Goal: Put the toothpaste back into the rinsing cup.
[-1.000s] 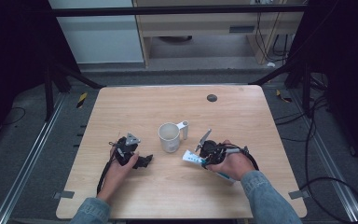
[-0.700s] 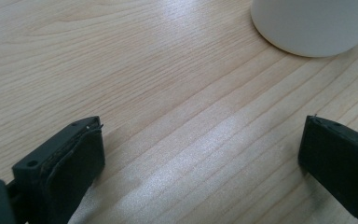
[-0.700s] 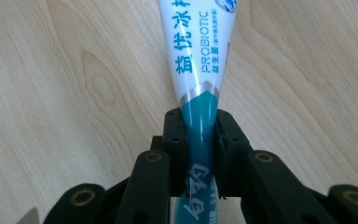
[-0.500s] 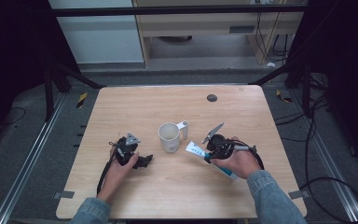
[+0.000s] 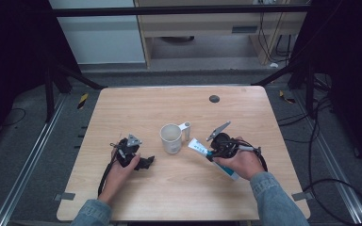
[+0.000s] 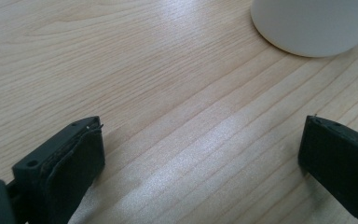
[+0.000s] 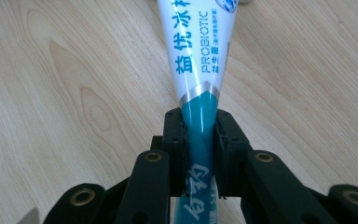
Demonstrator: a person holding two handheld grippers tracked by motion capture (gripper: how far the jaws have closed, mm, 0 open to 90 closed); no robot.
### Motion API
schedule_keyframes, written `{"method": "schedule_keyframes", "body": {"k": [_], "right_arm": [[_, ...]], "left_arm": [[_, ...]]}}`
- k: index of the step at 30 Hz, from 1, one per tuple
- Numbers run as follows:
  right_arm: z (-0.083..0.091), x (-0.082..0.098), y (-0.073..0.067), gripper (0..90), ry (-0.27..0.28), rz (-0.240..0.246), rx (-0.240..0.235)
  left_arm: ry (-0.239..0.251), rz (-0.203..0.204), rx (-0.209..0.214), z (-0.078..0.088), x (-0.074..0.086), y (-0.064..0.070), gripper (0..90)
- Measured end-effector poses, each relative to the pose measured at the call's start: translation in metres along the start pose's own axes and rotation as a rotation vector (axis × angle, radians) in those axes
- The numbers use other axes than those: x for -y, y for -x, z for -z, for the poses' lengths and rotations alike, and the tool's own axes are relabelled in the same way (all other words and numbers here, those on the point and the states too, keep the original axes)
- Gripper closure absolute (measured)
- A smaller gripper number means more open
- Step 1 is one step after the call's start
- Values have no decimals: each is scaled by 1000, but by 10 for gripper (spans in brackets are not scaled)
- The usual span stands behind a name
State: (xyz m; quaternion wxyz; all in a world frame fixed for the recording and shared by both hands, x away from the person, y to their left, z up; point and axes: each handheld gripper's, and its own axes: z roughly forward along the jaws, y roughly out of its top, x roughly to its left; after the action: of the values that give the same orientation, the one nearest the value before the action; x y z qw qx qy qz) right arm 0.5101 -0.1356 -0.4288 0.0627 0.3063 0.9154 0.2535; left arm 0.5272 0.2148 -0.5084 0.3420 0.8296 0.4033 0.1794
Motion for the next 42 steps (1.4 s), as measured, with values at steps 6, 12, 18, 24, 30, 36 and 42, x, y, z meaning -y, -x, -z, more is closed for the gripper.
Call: {"method": "schedule_keyframes", "body": {"k": [6, 12, 18, 24, 30, 36, 42], "right_arm": [[4, -1, 0, 769, 39, -23, 4], [7, 0, -1, 769, 77, -38, 15], [10, 0, -5, 769, 108, -44, 21], [14, -2, -7, 769, 135, -59, 24], [17, -8, -9, 769, 177, -73, 24], [21, -21, -17, 768, 230, -83, 14], [25, -34, -24, 768, 274, -83, 18]], "left_arm": [[0, 0, 0, 0, 0, 0, 0], [0, 0, 0, 0, 0, 0, 0], [0, 0, 0, 0, 0, 0, 0], [-1, -1, 0, 0, 0, 0, 0], [0, 0, 0, 0, 0, 0, 0], [-1, -1, 0, 0, 0, 0, 0], [-1, 0, 0, 0, 0, 0, 0]]}}
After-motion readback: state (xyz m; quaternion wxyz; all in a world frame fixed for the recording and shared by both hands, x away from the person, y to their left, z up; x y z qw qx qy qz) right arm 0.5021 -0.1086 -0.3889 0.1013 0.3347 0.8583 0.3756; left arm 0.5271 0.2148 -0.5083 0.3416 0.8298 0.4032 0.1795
